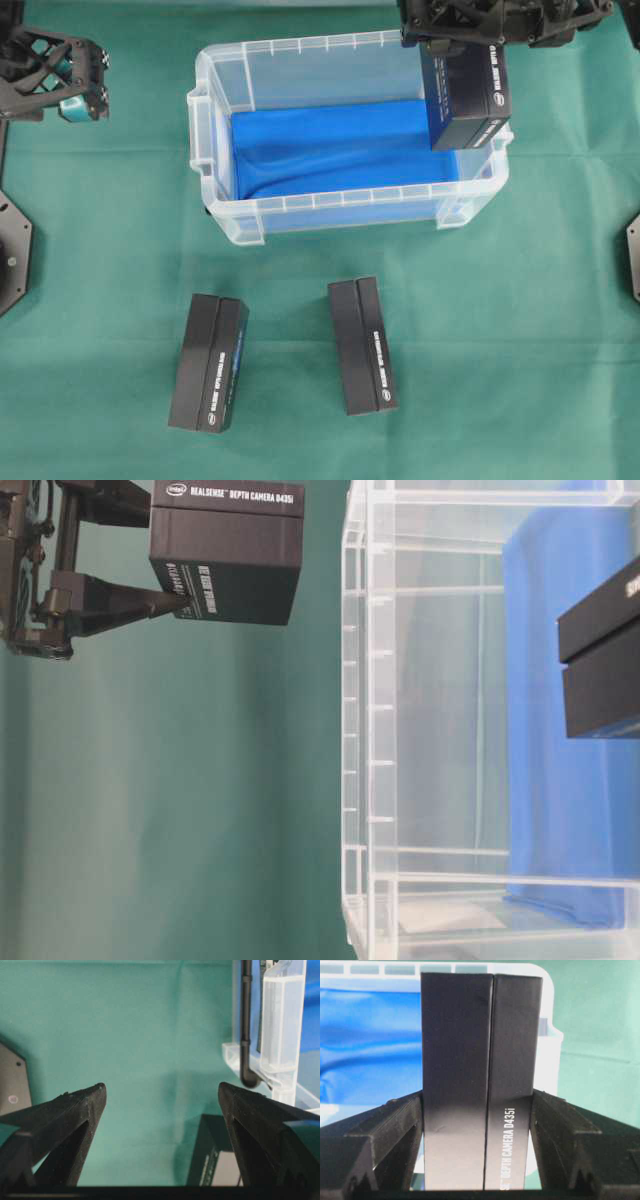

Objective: Take out the box from the case.
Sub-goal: 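Lift the gripped right box up out of the case, then carry the box with the right gripper to the table front-right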

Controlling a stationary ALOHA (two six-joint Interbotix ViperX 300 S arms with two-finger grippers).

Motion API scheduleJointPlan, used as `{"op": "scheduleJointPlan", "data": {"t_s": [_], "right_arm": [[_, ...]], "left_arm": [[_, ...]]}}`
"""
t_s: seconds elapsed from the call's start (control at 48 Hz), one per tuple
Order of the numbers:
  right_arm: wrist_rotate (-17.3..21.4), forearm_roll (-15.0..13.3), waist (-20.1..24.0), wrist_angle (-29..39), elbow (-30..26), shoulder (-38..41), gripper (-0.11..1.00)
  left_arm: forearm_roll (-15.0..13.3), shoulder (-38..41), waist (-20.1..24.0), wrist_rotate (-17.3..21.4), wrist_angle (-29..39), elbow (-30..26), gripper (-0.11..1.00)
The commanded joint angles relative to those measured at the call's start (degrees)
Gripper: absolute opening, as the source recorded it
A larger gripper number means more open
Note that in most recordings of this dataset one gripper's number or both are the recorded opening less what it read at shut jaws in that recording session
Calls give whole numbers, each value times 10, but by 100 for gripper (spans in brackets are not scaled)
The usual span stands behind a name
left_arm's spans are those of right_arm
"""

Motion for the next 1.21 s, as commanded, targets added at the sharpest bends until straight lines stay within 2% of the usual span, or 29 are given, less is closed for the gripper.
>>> {"op": "scheduleJointPlan", "data": {"t_s": [0.0, 0.292, 0.792, 1.189], "right_arm": [[-2, -4, 2, 0, -17, -20, 64], [-1, -4, 2, -2, -17, -20, 65], [6, -4, 35, 3, -17, -19, 65], [71, -7, 118, 18, -17, -20, 65]], "left_arm": [[0, -4, -3, 0, -2, -8, 96], [0, -4, -4, -1, -2, -7, 96], [0, -5, -4, 0, 0, -7, 96], [0, -4, -4, 0, -1, -7, 96]]}}
